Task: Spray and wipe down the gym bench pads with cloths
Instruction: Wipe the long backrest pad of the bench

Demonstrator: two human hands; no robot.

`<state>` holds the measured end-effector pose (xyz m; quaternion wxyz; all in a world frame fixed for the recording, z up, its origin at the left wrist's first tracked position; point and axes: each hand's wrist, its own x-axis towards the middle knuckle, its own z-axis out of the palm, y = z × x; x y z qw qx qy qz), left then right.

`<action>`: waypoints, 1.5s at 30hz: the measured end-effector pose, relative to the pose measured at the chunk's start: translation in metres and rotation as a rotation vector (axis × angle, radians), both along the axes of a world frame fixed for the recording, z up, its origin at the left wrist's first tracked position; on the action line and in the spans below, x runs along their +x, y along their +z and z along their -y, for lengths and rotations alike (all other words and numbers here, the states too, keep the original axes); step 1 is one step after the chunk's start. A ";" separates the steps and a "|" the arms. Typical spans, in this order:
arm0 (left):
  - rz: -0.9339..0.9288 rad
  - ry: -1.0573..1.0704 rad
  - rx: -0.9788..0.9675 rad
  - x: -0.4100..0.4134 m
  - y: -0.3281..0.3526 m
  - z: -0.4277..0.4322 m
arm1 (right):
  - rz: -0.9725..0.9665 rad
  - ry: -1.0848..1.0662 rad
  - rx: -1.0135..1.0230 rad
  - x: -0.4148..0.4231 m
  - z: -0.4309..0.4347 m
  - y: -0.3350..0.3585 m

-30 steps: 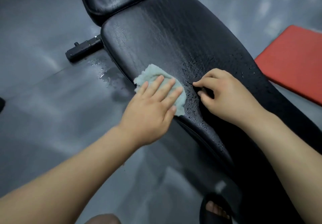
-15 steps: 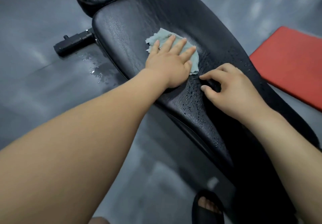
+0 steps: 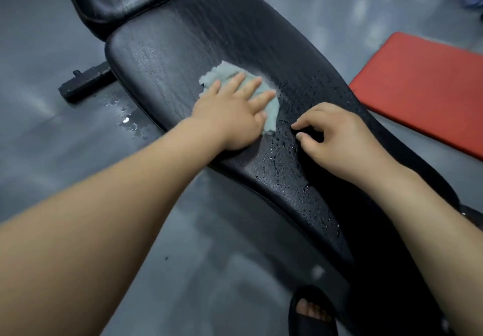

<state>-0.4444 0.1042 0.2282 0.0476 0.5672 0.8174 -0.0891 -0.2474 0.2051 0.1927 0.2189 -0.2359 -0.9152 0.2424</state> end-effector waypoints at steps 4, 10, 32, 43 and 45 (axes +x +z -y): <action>-0.013 0.030 -0.016 -0.023 0.007 -0.071 | -0.018 0.008 0.029 0.003 0.000 -0.003; -0.010 0.015 0.003 -0.020 0.009 -0.092 | -0.016 -0.017 0.040 0.001 0.000 -0.002; -0.042 0.135 0.659 -0.008 -0.027 0.057 | 0.140 0.299 0.131 -0.078 -0.020 0.000; -0.140 0.161 0.766 -0.004 -0.040 0.053 | 0.290 0.002 0.121 -0.149 -0.087 0.027; -0.155 0.168 0.752 -0.002 -0.039 0.052 | 0.267 -0.066 0.093 -0.161 -0.086 0.028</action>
